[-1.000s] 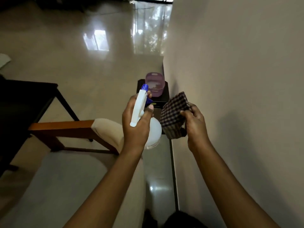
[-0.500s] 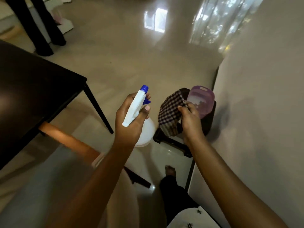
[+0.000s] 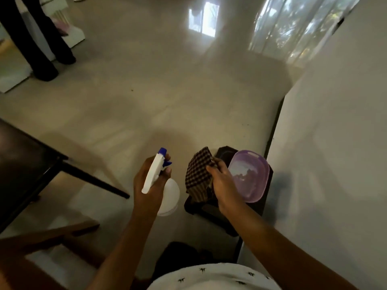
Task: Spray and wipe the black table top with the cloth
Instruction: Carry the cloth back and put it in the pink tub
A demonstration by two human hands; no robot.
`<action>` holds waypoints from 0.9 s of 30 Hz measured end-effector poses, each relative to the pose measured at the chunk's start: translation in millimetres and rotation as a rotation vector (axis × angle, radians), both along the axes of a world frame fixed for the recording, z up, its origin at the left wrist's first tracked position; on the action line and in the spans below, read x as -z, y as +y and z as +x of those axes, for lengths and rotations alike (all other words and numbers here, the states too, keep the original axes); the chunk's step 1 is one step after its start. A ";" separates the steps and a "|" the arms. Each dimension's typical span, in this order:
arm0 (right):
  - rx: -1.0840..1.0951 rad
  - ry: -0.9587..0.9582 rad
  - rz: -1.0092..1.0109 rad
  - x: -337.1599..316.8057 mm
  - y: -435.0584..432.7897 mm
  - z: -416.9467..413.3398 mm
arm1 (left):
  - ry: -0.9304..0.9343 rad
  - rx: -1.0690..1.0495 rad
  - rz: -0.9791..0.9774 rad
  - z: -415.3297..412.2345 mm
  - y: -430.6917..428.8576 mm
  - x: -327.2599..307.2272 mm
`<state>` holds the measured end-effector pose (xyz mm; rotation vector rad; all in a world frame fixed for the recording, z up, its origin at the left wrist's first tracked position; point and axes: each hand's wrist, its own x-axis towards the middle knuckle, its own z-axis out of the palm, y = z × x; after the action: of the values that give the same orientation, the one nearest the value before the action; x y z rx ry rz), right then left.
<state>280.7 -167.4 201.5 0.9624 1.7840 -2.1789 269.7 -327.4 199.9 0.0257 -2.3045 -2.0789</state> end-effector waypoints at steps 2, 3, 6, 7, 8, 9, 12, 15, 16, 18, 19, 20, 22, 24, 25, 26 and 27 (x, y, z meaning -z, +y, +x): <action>0.040 -0.006 -0.032 0.7 10.2 -19.9 | 0.001 0.049 0.001 -29.8 9.9 -0.8; 0.057 -0.005 -0.046 0.9 15.3 -31.1 | 0.008 0.083 -0.002 -46.8 14.7 -1.8; 0.108 0.007 -0.050 5.5 26.6 -67.1 | 0.001 0.190 -0.011 -102.6 26.6 -2.3; 0.143 0.008 -0.027 8.5 30.0 -81.5 | -0.006 0.235 -0.009 -124.4 32.0 -1.3; 0.187 0.010 0.003 13.4 33.3 -98.4 | -0.013 0.290 -0.010 -148.8 37.7 1.3; 0.239 0.014 0.024 16.4 35.5 -114.7 | -0.020 0.345 -0.022 -171.8 43.3 3.6; 0.430 -0.002 0.042 20.8 40.7 -162.9 | -0.072 0.472 -0.042 -234.1 60.5 5.6; 0.616 -0.016 0.037 18.2 39.2 -200.6 | -0.178 0.551 -0.056 -282.0 73.7 0.5; 0.662 -0.009 0.041 17.0 39.5 -211.5 | -0.180 0.600 -0.063 -297.3 78.6 -0.9; 0.732 0.001 0.054 13.8 42.0 -228.8 | -0.191 0.703 -0.093 -322.8 90.3 -1.5; 0.766 0.007 0.060 11.7 44.1 -235.1 | -0.201 0.745 -0.103 -333.9 97.4 -0.9; 0.796 0.014 0.067 11.2 46.4 -238.6 | -0.212 0.778 -0.102 -341.3 104.6 -0.8; 0.907 0.031 0.068 15.0 53.8 -241.4 | -0.230 0.879 -0.117 -353.1 125.8 1.0; 1.025 0.030 0.050 21.3 62.3 -237.2 | -0.240 0.969 -0.131 -357.9 149.5 4.1; 1.073 0.026 0.034 23.7 65.8 -233.0 | -0.235 1.002 -0.135 -358.2 160.5 4.1; 1.126 0.019 0.023 26.7 71.4 -227.3 | -0.217 1.048 -0.142 -357.4 174.7 4.3; 1.172 0.009 0.015 28.9 77.0 -221.6 | -0.192 1.102 -0.151 -355.6 188.7 3.9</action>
<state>59.1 -90.4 172.6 2.4311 1.3244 -2.6526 -85.8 -138.7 196.0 -1.3902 -2.9494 -2.2581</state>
